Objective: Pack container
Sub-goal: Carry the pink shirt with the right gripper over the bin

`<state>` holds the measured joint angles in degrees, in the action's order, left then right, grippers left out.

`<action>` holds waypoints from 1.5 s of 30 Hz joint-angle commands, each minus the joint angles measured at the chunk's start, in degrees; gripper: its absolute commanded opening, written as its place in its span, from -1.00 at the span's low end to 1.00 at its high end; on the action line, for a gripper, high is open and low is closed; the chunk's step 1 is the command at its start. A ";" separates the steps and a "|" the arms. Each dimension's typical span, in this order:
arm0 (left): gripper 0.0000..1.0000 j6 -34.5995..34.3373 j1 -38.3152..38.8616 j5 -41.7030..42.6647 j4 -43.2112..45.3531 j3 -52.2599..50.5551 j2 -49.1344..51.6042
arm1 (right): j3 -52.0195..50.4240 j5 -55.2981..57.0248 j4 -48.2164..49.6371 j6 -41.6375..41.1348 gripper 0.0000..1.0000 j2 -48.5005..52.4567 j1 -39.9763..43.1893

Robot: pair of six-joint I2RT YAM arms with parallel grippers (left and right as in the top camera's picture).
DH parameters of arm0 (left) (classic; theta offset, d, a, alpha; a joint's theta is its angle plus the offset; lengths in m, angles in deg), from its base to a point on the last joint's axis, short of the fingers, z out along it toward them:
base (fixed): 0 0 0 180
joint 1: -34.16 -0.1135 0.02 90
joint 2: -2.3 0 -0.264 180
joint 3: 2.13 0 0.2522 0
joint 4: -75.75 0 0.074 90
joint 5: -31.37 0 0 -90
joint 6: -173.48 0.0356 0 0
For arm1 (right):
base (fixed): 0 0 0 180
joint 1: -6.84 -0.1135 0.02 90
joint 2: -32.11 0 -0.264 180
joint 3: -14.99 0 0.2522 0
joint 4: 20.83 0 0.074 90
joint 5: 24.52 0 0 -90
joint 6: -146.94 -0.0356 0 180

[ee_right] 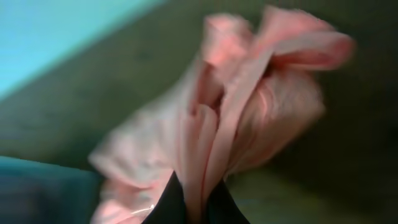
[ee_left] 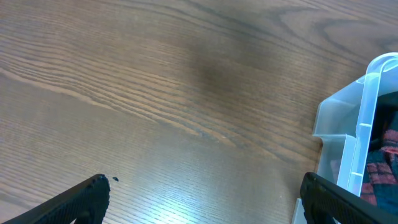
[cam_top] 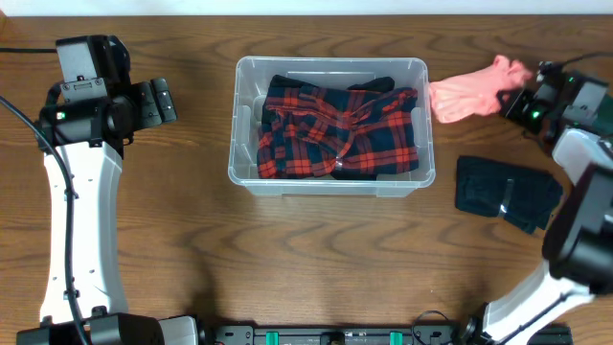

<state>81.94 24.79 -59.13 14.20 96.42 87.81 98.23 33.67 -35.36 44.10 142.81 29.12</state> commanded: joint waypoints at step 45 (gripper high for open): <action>0.96 -0.50 -0.22 -0.11 -0.17 -0.17 0.48 | 0.59 41.90 30.56 -31.10 -0.98 -7.43 -61.70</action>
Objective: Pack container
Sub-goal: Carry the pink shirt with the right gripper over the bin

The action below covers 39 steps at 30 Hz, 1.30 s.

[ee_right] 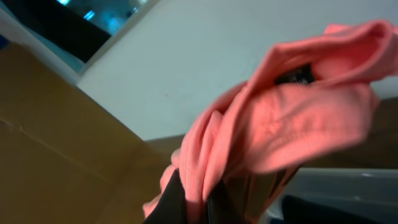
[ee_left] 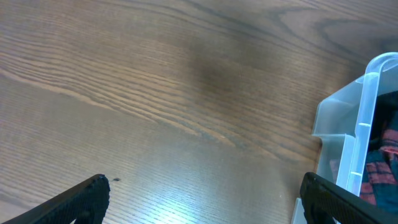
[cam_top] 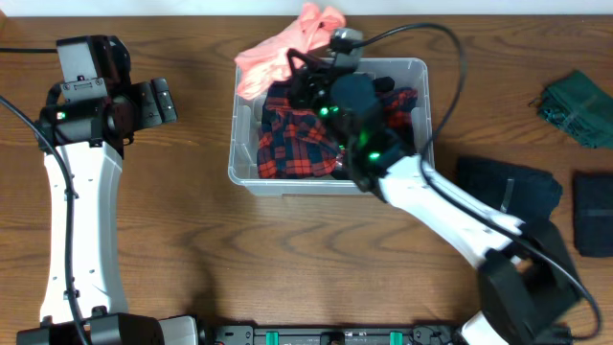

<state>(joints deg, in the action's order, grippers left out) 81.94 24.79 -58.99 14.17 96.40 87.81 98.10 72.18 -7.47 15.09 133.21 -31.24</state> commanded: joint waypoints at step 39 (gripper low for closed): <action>0.96 -0.50 -0.22 -0.24 -0.15 -0.15 0.48 | 6.29 2.40 -20.04 42.88 0.98 1.99 -1.95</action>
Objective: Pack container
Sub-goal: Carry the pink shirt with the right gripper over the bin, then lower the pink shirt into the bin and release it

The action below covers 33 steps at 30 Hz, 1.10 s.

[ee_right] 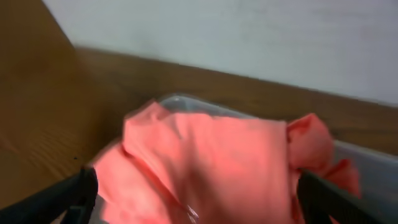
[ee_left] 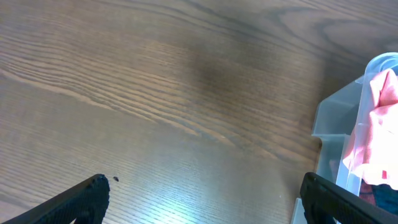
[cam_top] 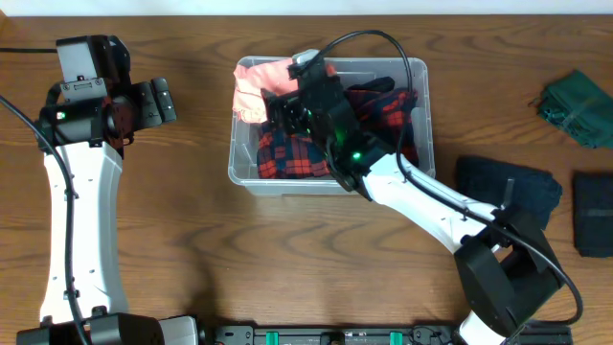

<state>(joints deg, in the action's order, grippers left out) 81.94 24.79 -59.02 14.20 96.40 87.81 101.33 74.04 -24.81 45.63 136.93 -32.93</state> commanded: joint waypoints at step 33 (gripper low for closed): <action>0.96 -0.50 -0.22 -0.22 -0.17 -0.15 0.48 | 20.70 -18.16 -19.21 11.23 0.98 16.83 5.84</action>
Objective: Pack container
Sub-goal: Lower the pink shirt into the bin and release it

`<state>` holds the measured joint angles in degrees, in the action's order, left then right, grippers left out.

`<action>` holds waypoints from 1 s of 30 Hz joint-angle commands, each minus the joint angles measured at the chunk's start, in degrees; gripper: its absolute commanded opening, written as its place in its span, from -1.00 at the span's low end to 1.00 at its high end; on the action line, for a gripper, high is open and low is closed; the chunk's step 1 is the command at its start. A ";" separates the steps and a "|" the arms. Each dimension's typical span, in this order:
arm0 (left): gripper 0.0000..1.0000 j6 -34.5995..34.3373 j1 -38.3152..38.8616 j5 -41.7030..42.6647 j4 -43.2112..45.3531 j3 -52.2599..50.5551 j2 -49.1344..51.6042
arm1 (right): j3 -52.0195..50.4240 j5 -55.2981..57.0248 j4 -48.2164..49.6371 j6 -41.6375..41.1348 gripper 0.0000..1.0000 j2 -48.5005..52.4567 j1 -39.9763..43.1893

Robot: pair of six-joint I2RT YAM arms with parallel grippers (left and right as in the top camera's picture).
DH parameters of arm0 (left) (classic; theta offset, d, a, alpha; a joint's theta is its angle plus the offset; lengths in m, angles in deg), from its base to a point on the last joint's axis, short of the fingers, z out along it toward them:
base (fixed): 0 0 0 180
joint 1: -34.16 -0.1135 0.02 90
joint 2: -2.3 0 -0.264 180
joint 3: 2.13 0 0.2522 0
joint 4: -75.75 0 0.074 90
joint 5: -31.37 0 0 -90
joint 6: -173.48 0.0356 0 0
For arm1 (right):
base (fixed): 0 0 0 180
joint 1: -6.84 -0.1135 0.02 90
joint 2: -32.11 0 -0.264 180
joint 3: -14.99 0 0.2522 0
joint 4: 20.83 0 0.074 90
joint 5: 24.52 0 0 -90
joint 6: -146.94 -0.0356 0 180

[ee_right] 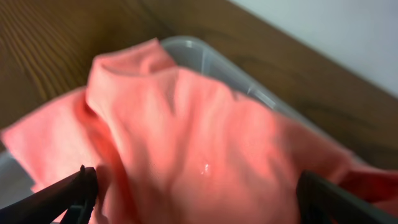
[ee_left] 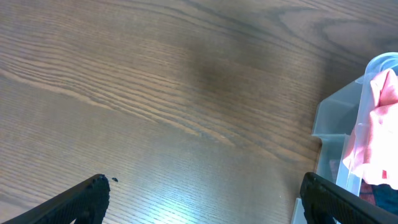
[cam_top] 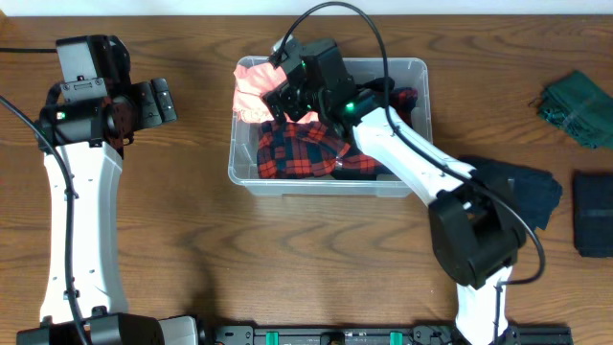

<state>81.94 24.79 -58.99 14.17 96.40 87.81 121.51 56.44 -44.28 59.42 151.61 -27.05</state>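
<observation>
The clear plastic container (cam_top: 328,183) stands mid-table with a red-and-navy plaid shirt (cam_top: 299,149) in it. A pink garment (cam_top: 251,92) lies bunched in its back left corner, partly over the rim. My right gripper (cam_top: 287,96) hangs just above that garment, open, with the pink cloth (ee_right: 186,124) filling the right wrist view between its spread fingertips (ee_right: 84,193). My left gripper (cam_top: 163,102) is open over bare wood to the left of the container. The left wrist view shows the container's corner (ee_left: 364,118) and a bit of pink garment (ee_left: 380,118).
A dark navy garment (cam_top: 522,192) lies on the table to the right of the container. A green cloth (cam_top: 579,96) sits at the far right. Another dark folded piece (cam_top: 594,225) lies at the right edge.
My right gripper stays open and has shifted a little over the pink garment, which lies in the same back left corner. The left arm has not moved.
My right gripper was shut on the pink garment over the table to the right of the container. Then it held the garment above the container's back left corner. Then it was open with the garment lying in that corner, where it remains.
</observation>
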 commanded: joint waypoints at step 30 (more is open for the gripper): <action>0.96 -0.50 -0.22 -0.24 -0.15 -0.15 0.48 | 3.28 -1.14 -7.65 -4.37 0.98 -11.28 0.24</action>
<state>81.94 24.79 -59.02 14.20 96.40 87.81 123.19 56.14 -51.06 56.12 149.04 -27.03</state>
